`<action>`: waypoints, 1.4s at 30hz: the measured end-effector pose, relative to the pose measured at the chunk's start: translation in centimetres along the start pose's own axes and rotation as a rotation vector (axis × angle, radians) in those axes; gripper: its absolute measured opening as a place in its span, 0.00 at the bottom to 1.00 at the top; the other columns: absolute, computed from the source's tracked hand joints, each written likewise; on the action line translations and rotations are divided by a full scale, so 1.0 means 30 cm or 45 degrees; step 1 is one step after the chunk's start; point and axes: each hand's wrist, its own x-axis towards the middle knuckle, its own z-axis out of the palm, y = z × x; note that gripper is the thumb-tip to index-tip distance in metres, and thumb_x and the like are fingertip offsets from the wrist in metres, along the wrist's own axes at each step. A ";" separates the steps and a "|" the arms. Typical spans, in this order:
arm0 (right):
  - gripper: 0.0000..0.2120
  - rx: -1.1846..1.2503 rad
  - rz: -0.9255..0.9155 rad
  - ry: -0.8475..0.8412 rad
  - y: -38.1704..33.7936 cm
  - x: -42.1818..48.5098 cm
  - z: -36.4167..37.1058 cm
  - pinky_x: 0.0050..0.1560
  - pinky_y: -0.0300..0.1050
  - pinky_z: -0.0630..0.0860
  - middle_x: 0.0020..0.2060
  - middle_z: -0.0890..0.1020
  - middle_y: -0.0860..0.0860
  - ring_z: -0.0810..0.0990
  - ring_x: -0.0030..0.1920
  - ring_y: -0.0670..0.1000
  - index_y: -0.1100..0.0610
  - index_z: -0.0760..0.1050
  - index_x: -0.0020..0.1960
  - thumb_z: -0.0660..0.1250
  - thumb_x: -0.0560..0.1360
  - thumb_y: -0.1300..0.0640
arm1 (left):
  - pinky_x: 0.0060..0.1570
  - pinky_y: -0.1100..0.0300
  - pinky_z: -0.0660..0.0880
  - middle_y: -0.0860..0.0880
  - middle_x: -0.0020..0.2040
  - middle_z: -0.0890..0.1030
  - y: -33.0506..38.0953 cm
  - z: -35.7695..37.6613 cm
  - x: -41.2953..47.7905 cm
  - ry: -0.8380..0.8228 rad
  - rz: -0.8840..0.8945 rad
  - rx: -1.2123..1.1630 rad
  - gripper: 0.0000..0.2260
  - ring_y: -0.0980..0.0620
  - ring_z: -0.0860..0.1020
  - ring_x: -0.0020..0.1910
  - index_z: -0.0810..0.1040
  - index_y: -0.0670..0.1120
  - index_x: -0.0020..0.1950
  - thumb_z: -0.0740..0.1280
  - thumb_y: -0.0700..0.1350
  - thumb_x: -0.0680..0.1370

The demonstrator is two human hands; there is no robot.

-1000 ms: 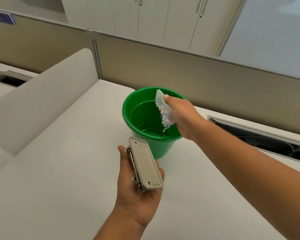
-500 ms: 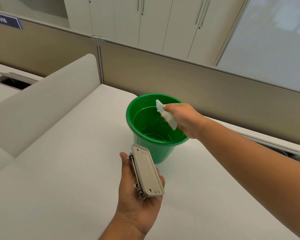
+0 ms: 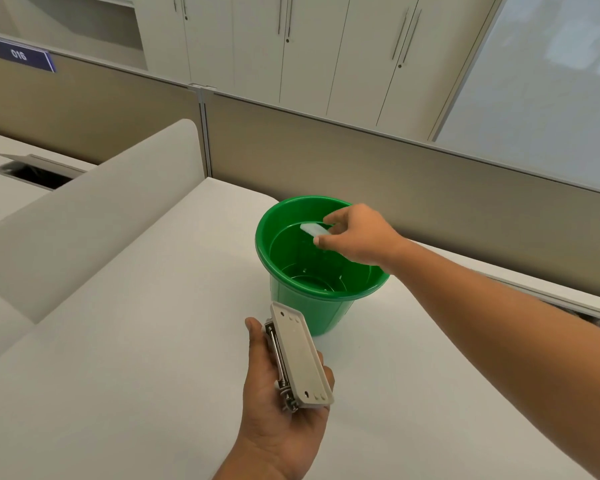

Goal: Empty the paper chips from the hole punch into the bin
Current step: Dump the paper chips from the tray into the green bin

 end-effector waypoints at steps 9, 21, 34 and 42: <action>0.17 0.849 0.176 -0.052 0.029 0.014 -0.041 0.39 0.40 0.79 0.51 0.84 0.57 0.83 0.45 0.51 0.58 0.78 0.62 0.72 0.74 0.57 | 0.24 0.59 0.77 0.46 0.29 0.78 -0.001 -0.012 0.009 0.008 -0.001 -0.009 0.22 0.51 0.78 0.24 0.87 0.49 0.41 0.66 0.66 0.71; 0.23 1.868 0.306 -0.017 0.063 -0.168 -0.127 0.49 0.51 0.82 0.54 0.81 0.62 0.82 0.48 0.58 0.59 0.69 0.68 0.68 0.76 0.53 | 0.25 0.59 0.77 0.47 0.30 0.81 -0.037 0.022 0.003 -0.044 -0.009 0.081 0.21 0.53 0.78 0.26 0.87 0.51 0.39 0.64 0.66 0.73; 0.19 1.915 0.361 0.225 0.178 -0.695 0.041 0.45 0.45 0.80 0.43 0.85 0.54 0.80 0.43 0.51 0.54 0.76 0.63 0.57 0.79 0.45 | 0.30 0.60 0.76 0.50 0.35 0.81 -0.140 0.027 -0.049 0.004 -0.037 0.449 0.18 0.53 0.77 0.29 0.87 0.54 0.42 0.66 0.66 0.72; 0.18 1.985 0.547 0.330 0.237 -0.859 0.271 0.47 0.48 0.72 0.43 0.84 0.54 0.76 0.43 0.52 0.52 0.83 0.54 0.56 0.79 0.47 | 0.28 0.60 0.77 0.50 0.32 0.81 -0.231 -0.011 -0.064 -0.094 -0.017 0.812 0.18 0.53 0.81 0.30 0.84 0.52 0.40 0.68 0.65 0.70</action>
